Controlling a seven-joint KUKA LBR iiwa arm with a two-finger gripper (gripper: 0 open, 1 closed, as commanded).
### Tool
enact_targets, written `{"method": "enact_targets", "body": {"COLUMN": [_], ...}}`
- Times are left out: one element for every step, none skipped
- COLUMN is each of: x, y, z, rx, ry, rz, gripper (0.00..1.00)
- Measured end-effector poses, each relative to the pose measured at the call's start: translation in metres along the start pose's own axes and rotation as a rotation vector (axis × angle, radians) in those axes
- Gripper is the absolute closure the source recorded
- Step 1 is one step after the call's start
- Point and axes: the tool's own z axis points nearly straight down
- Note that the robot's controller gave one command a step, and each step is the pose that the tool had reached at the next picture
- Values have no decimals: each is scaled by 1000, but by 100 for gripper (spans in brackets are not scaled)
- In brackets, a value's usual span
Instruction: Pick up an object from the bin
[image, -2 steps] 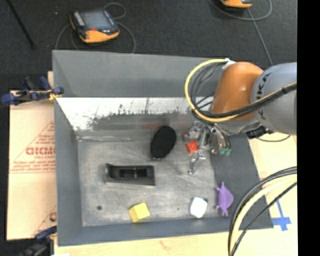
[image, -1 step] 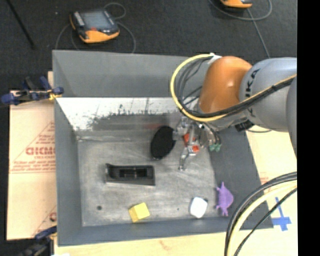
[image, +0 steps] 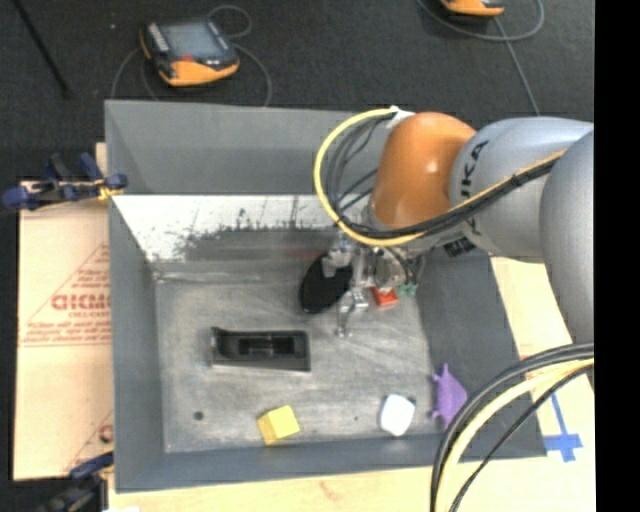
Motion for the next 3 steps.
{"method": "enact_targets", "body": {"x": [15, -20, -20], "y": [-17, -7, -6], "z": [9, 15, 15], "rx": [6, 16, 16], "ry": [-15, -28, -29], "rz": [101, 33, 32], "gripper": [0, 100, 100]}}
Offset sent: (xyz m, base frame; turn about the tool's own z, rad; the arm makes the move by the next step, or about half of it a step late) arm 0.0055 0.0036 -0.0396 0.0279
